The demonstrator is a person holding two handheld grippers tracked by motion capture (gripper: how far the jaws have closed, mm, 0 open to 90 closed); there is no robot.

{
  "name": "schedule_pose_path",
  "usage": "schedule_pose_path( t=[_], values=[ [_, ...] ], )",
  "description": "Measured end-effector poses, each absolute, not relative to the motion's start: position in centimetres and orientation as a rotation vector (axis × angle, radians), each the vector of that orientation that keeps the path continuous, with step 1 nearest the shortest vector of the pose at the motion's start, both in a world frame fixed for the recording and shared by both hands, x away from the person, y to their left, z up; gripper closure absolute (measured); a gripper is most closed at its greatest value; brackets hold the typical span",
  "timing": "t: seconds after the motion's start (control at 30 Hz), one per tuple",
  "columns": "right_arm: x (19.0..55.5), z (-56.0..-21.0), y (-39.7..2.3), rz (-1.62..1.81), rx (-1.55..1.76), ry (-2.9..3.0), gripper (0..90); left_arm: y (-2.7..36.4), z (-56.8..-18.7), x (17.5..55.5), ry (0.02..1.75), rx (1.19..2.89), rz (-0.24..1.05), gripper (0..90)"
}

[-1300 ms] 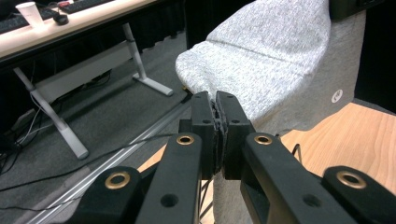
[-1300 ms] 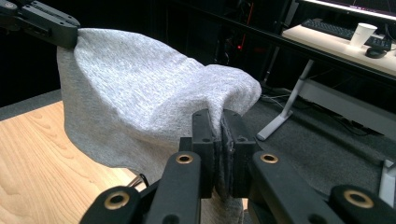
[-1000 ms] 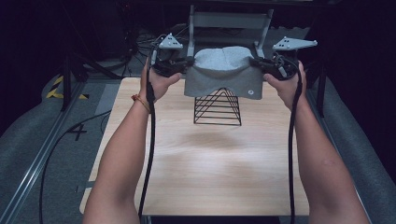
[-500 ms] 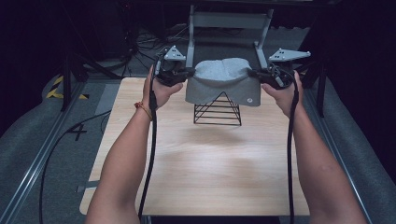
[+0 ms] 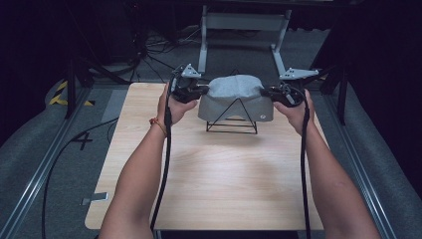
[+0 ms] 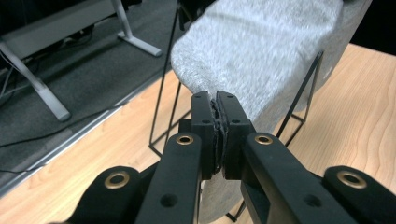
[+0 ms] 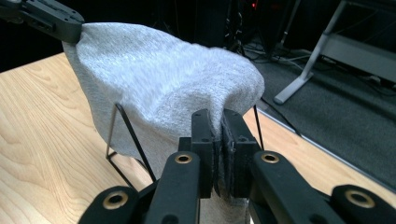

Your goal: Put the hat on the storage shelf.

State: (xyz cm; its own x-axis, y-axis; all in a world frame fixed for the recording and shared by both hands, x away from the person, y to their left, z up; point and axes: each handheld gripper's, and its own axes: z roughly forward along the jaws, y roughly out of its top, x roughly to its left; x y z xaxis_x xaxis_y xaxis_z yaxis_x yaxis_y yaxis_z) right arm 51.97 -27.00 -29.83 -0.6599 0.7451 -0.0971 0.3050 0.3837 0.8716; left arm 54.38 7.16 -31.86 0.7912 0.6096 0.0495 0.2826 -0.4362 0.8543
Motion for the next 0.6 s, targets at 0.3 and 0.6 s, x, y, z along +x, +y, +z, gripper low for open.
schedule_pose_path(
  t=[0.3,0.6],
  values=[
    [52.2,-31.9,-27.2,1.195,0.939,2.197,84.3,6.8,-33.9,54.4,0.662,2.059,0.429,86.9],
    [52.2,-34.7,-27.0,1.16,0.977,2.251,84.4,6.6,-36.1,54.2,0.685,2.085,0.424,86.9]
  ],
)
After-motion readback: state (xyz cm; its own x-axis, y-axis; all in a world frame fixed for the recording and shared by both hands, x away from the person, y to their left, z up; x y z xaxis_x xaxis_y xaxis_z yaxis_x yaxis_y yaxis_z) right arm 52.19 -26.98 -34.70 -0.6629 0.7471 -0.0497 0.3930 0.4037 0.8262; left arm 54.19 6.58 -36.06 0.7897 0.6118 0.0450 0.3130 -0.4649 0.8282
